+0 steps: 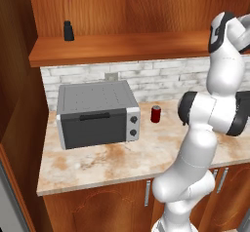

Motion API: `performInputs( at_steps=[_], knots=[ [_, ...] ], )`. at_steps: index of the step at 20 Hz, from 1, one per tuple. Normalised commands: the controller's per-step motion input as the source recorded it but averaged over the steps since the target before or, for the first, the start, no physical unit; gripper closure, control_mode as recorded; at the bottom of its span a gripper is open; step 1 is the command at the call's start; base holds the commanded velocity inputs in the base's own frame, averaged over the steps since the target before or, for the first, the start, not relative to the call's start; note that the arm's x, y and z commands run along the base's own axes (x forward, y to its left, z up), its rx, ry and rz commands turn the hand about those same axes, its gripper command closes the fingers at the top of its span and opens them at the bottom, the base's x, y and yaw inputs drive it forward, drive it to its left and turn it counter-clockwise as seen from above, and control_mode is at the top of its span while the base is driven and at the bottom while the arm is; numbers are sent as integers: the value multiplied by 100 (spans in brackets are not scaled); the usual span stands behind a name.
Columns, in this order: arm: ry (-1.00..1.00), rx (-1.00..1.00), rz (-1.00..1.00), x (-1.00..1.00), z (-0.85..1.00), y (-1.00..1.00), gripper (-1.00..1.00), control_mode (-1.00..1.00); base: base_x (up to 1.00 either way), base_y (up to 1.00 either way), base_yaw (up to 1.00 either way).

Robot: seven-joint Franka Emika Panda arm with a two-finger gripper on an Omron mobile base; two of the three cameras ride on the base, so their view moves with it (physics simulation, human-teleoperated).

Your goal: Pick the cans from the counter and place them in their designated side in the cabinet.

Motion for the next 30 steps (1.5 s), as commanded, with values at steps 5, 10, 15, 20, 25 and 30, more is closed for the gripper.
performInputs(
  at_steps=[5, 10, 15, 20, 25, 30],
  knots=[
    [0, 0, 0, 17, -21, -2, -100, -100, 0, 0, 0],
    [-2, 0, 1, 20, -5, -5, -100, -100, 0, 0, 0],
    [-9, 0, 1, 16, 0, -11, -100, -100, 0, 0, 0],
    [-8, 0, 1, 21, 0, -22, -100, -100, 0, 0, 0],
    [-9, 0, 2, 37, 0, -13, -100, -100, 0, 0, 0],
    [-9, 0, 1, 11, 11, -11, -100, -100, 0, 0, 0]
  ],
)
